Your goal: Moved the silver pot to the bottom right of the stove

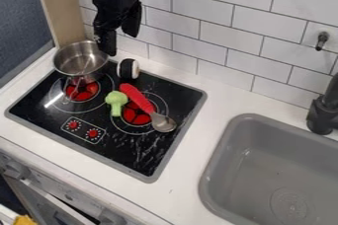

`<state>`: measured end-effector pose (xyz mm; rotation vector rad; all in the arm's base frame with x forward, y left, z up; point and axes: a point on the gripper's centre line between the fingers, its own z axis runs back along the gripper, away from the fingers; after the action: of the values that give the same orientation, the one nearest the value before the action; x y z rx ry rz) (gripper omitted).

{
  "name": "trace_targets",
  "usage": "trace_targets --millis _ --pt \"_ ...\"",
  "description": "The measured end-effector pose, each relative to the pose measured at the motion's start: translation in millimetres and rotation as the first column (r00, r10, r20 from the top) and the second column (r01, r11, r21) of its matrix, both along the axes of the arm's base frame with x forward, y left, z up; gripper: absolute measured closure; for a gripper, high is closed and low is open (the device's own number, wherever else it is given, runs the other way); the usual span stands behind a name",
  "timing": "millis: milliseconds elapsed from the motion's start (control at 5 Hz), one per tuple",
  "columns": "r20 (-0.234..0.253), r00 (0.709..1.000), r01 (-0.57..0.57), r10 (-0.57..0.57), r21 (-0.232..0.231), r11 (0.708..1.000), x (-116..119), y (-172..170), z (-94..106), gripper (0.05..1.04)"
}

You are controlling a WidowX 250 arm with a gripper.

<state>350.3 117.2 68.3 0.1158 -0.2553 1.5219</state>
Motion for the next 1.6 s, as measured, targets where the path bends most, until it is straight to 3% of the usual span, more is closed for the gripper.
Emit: trace_targets --millis 200,600,800,1200,1400,1600 --pt "-0.035 0.999 -0.003 0.003 -0.011 1.000 -2 0 -12.9 0.083" --pt "-0.042 0.995 -0.089 0.087 -0.074 0.993 -15 35 -9.5 0.083" --pt "-0.007 0.996 -0.087 0.087 -0.058 0.994 -20 48 -0.8 0.083" --pt "-0.023 1.000 0.000 0.001 0.031 1.000 -30 79 6.0 0.083" --pt "-0.047 0.997 0.065 -0.063 0.039 0.997 -30 97 3.9 0.083" --pt "-0.077 0.990 0.113 -0.115 -0.039 0.993 -37 115 -11.7 0.083"
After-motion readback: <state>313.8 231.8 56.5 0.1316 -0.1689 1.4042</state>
